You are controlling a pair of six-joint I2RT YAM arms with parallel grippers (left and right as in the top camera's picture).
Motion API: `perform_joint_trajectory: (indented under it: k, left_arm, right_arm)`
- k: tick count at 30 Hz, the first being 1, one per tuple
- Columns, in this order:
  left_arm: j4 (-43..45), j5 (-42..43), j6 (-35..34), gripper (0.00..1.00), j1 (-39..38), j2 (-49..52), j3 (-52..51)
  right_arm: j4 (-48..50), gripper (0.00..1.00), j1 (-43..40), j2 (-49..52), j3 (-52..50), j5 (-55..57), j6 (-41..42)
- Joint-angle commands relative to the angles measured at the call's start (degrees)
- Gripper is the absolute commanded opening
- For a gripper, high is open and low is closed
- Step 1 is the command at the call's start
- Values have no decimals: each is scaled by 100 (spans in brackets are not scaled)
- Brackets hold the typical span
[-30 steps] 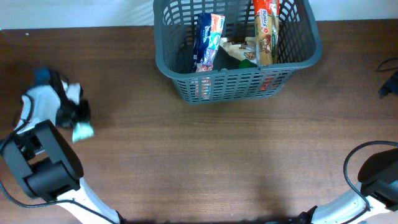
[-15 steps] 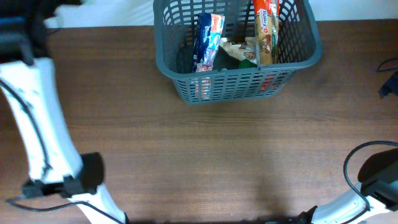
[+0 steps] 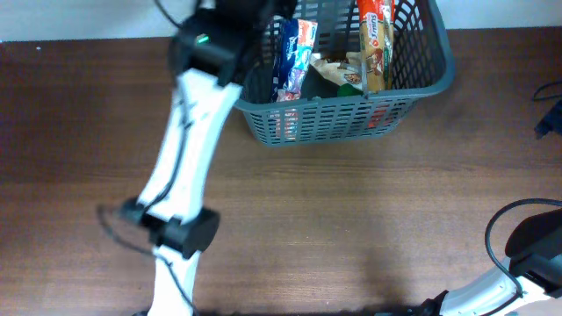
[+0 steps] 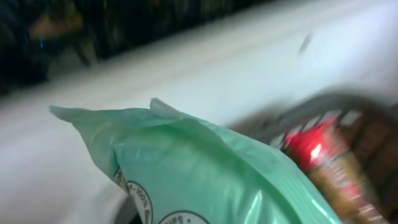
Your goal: Pack container
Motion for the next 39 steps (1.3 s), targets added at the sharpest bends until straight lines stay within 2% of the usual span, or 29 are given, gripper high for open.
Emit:
perform_joint_trajectory:
  k: [1, 4, 9, 12, 13, 14, 15, 16, 18, 19, 21, 22, 30, 39]
  left_arm:
    - [-201, 138, -208, 2, 79, 708, -85]
    - [-481, 706, -251, 2, 52, 1158, -85]
    - [-776, 721, -400, 2, -55, 1683, -87]
    - [-826, 721, -398, 6, -103, 1788, -90]
    - [-824, 719, -398, 13, -111, 1788, -90]
    - [-817, 719, -396, 31, -111, 1786, -90]
    - [-809, 717, -393, 57, -111, 1784, -83]
    - [-809, 717, -391, 64, -111, 1773, -57]
    - [-824, 697, -367, 67, -105, 1770, 15]
    - [-844, 671, -363, 73, -103, 1759, 66]
    - [-872, 669, -273, 95, -83, 1679, 170]
    - [-870, 667, -236, 99, -83, 1620, 212]
    - [-852, -837, -85, 99, -50, 750, 1207]
    - [-1176, -953, -90, 99, 201, -835, 1681]
  right_arm:
    - [17, 99, -20, -11, -44, 72, 70]
    - [17, 99, -20, -11, -44, 70, 70]
    - [17, 99, -20, -11, -44, 70, 70]
    - [17, 99, -20, -11, -44, 72, 70]
    - [17, 99, -20, -11, -44, 70, 70]
    - [17, 99, -20, -11, -44, 72, 70]
    - [17, 99, -20, -11, -44, 70, 70]
    - [17, 99, -20, -11, -44, 70, 70]
    - [17, 99, -20, -11, -44, 72, 70]
    - [17, 99, -20, -11, -44, 72, 70]
    - [17, 99, -20, -11, -44, 72, 70]
    - [17, 99, -20, -11, -44, 70, 70]
    - [17, 99, -20, -11, -44, 70, 70]
    - [17, 99, -20, -11, -44, 72, 70]
